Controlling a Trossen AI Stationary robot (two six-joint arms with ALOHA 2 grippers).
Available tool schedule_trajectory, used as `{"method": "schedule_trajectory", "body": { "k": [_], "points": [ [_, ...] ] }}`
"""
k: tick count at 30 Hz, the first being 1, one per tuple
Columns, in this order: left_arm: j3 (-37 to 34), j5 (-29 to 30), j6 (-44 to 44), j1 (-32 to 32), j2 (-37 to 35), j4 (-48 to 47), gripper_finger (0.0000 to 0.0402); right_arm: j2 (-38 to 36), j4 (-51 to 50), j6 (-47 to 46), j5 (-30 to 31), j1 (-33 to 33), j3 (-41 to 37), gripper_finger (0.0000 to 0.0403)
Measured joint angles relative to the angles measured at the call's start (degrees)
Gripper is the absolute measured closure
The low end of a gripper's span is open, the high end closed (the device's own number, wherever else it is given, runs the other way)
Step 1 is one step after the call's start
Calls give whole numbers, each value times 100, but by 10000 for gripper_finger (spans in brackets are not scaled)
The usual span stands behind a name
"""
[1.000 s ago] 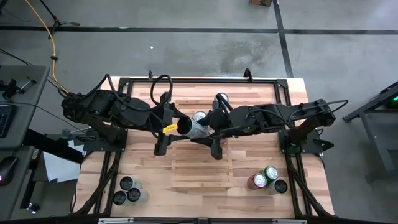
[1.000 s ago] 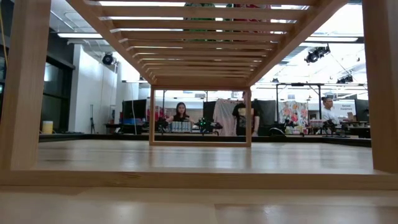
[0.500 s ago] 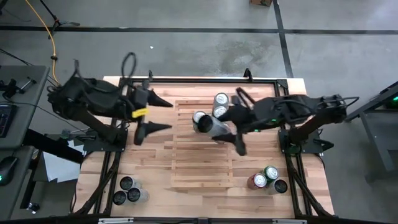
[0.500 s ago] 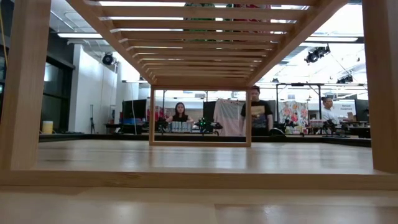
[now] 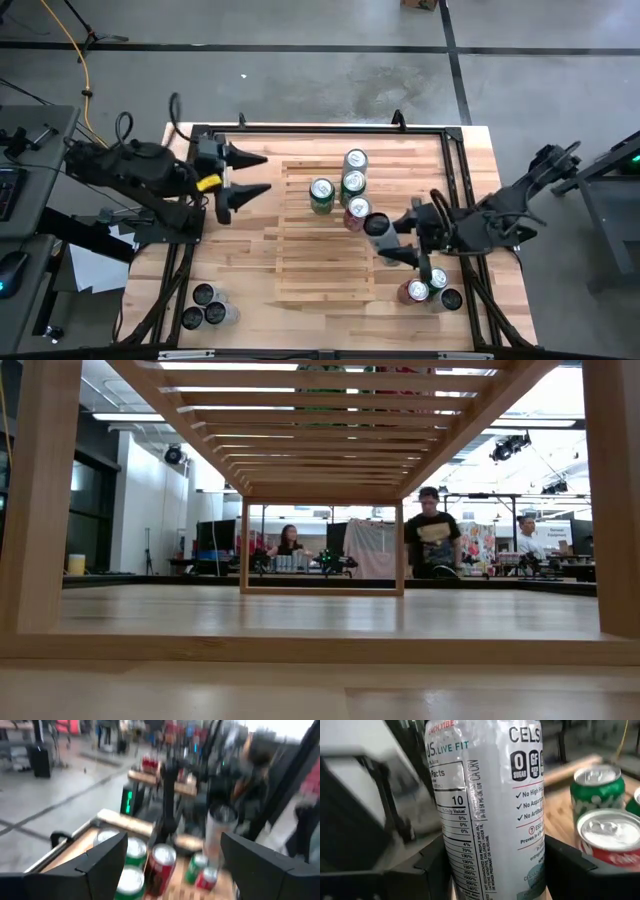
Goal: Place canned beverage on shelf
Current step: Put the top white pink soda can on the shelf
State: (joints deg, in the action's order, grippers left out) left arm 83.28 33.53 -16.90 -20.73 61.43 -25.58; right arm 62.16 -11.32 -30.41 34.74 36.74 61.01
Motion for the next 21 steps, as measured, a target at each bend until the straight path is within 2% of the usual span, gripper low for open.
{"method": "schedule_trajectory", "body": {
  "k": [4,9,12,21],
  "points": [
    [-534,292,141,2,-261,1026,90,29,2502,658,446,22,-1376,167],
    [-565,489,209,2,-292,1326,90,303,4917,1442,790,-82,-2412,167],
    [-565,504,275,2,-286,1413,90,446,5394,1711,793,-162,-2698,167],
    [-565,746,462,2,-284,1624,90,675,5267,2304,660,-274,-2721,167]
  ]
}}
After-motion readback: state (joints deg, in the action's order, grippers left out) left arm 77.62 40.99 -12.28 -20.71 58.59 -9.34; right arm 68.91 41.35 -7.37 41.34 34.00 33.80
